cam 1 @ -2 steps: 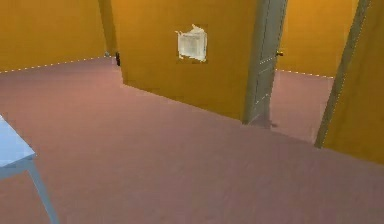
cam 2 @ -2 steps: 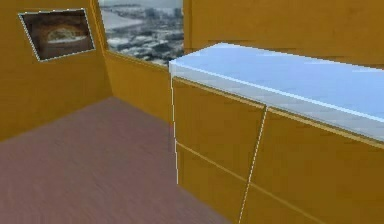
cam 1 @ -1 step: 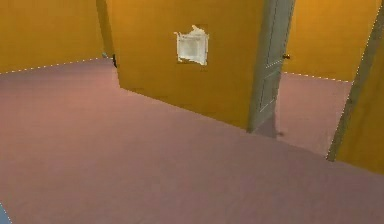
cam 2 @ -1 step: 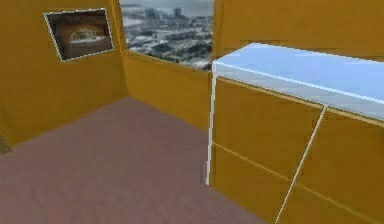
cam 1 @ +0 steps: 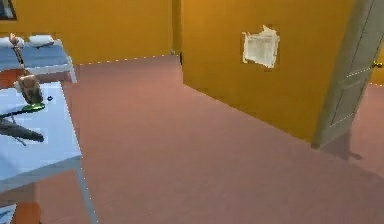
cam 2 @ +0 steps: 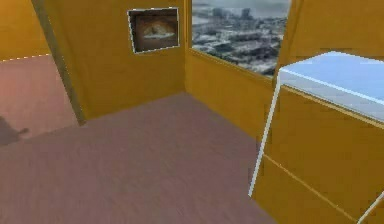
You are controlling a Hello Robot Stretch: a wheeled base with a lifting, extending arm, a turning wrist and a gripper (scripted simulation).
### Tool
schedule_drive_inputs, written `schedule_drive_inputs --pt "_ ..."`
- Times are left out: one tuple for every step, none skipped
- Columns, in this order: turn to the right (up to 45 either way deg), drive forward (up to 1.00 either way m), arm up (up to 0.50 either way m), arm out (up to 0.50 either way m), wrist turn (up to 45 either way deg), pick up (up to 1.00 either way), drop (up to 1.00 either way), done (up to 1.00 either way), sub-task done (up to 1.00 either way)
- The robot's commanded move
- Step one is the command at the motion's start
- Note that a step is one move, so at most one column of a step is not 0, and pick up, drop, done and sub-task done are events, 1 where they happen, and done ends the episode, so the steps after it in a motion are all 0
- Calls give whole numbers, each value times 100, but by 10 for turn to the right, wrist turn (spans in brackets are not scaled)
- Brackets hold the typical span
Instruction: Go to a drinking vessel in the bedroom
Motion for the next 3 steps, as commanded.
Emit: schedule_drive_inputs --pt "-30 0 0 0 0 0 0 0 0" --pt "0 100 0 0 0 0 0 0 0" --pt "0 10 0 0 0 0 0 0 0"
